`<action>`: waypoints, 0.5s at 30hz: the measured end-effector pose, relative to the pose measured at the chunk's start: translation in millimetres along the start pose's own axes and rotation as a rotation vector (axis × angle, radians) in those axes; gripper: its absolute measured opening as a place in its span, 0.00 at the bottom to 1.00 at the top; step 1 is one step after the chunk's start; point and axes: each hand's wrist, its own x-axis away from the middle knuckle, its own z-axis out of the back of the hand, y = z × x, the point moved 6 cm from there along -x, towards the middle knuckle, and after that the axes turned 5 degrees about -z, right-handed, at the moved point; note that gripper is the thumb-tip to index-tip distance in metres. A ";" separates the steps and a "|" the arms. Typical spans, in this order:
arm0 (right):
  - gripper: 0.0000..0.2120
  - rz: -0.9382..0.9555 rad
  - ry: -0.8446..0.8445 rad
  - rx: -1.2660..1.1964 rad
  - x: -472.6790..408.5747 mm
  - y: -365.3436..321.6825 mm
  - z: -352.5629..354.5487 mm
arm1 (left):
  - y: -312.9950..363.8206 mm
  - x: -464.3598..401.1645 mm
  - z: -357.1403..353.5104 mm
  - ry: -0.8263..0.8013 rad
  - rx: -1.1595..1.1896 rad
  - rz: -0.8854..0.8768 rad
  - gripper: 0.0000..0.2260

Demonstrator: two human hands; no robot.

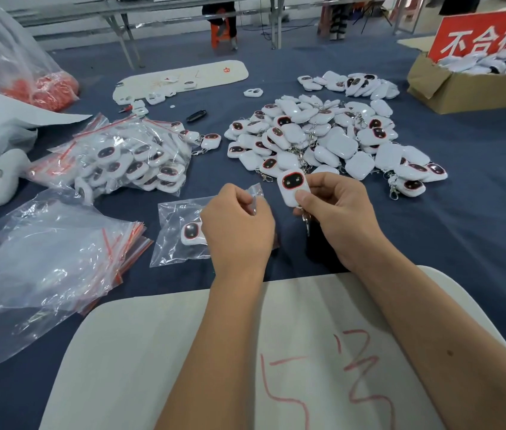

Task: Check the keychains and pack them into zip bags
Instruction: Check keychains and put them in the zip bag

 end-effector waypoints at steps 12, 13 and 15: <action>0.04 0.003 -0.010 0.059 -1.1 1.4 -2.9 | 2.8 -0.5 1.0 -0.064 -0.165 -0.031 0.05; 0.04 0.007 -0.005 0.079 -1.0 1.3 -3.2 | 2.0 -1.1 2.2 -0.054 -0.127 -0.020 0.05; 0.03 0.025 -0.006 0.122 -0.2 0.5 -4.5 | 1.6 -2.0 3.9 -0.038 -0.041 -0.011 0.05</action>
